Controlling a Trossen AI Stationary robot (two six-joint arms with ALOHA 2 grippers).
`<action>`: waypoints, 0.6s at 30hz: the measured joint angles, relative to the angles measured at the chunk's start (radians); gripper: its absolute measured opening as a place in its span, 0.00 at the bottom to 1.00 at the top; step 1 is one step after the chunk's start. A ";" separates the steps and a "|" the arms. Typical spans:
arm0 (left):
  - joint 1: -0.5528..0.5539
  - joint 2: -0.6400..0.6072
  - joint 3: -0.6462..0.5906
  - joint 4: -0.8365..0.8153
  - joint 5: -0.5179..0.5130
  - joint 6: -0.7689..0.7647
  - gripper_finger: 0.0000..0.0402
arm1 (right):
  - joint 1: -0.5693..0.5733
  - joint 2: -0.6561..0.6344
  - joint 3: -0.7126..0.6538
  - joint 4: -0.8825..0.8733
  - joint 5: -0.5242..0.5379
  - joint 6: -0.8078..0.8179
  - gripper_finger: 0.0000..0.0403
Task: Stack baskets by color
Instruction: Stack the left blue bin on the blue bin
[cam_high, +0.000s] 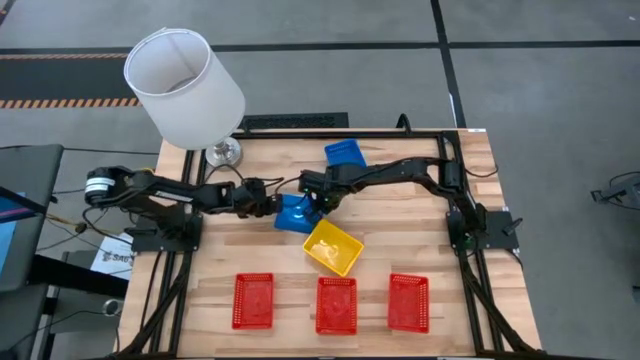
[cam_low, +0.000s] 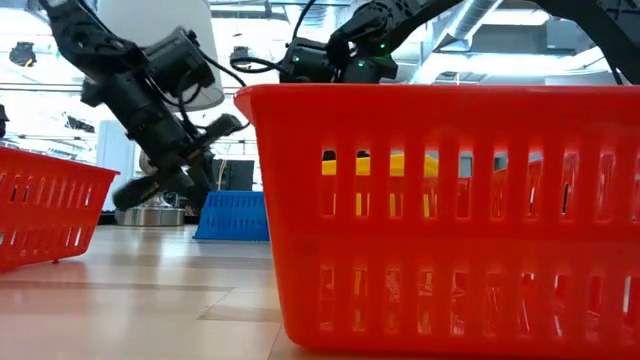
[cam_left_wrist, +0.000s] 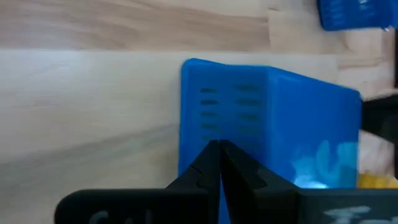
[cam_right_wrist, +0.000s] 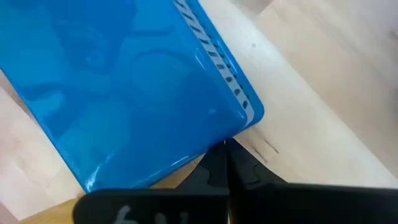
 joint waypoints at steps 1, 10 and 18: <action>0.001 0.014 0.000 0.016 -0.001 0.000 0.00 | -0.001 0.000 0.000 0.005 0.000 0.000 0.00; 0.001 -0.056 -0.001 0.039 -0.034 0.006 0.00 | -0.008 -0.005 0.002 0.007 0.011 -0.026 0.00; 0.015 -0.211 0.003 0.046 -0.169 0.101 0.00 | -0.019 -0.038 0.059 -0.017 0.015 -0.112 0.00</action>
